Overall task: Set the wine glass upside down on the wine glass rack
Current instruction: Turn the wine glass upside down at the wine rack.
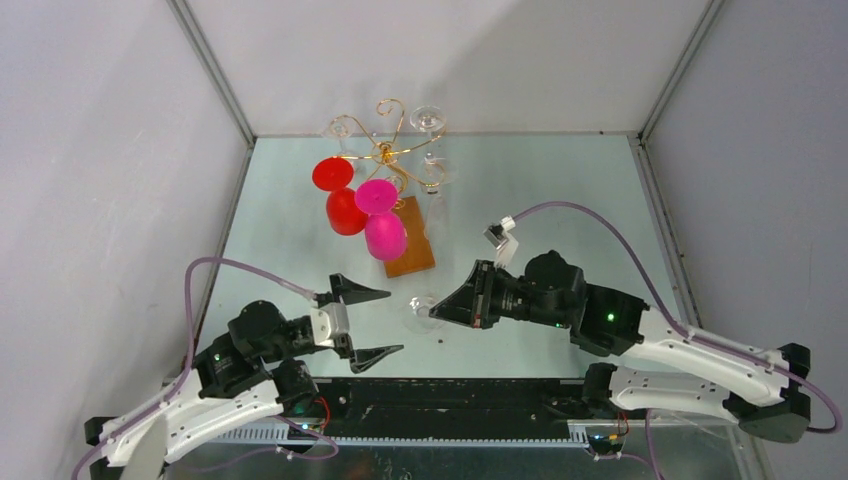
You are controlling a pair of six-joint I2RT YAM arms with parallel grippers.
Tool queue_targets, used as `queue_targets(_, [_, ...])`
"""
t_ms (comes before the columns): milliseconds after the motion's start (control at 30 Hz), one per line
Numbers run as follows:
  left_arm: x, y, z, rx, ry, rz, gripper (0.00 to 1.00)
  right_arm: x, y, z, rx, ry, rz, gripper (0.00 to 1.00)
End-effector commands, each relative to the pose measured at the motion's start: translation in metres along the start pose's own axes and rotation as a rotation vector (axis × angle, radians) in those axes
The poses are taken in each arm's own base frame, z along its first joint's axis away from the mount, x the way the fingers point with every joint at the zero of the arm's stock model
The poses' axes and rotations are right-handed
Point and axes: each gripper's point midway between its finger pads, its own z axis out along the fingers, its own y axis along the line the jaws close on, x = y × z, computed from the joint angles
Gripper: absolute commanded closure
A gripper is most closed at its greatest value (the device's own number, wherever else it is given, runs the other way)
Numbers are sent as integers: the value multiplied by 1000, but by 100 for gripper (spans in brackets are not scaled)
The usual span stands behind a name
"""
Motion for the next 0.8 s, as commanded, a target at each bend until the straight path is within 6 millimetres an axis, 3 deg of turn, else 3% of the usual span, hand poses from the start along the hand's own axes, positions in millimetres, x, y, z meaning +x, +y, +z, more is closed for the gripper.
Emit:
queue_targets(0, [-1,-1,1,-33,-11,-175,0,-17,5,-17,-8,-79,-43,100])
queue_targets(400, [43,-3,-5,-247,244,-739,0,-26,-14,-47,64,-129,-71,100])
queue_targets(567, [45,-17,-1,-210,263,-869,0,-21,-19,-47,76,-100,-103,100])
queue_targets(767, [37,-15,0,-234,180,-988,0,-15,-19,-40,66,-60,-123,100])
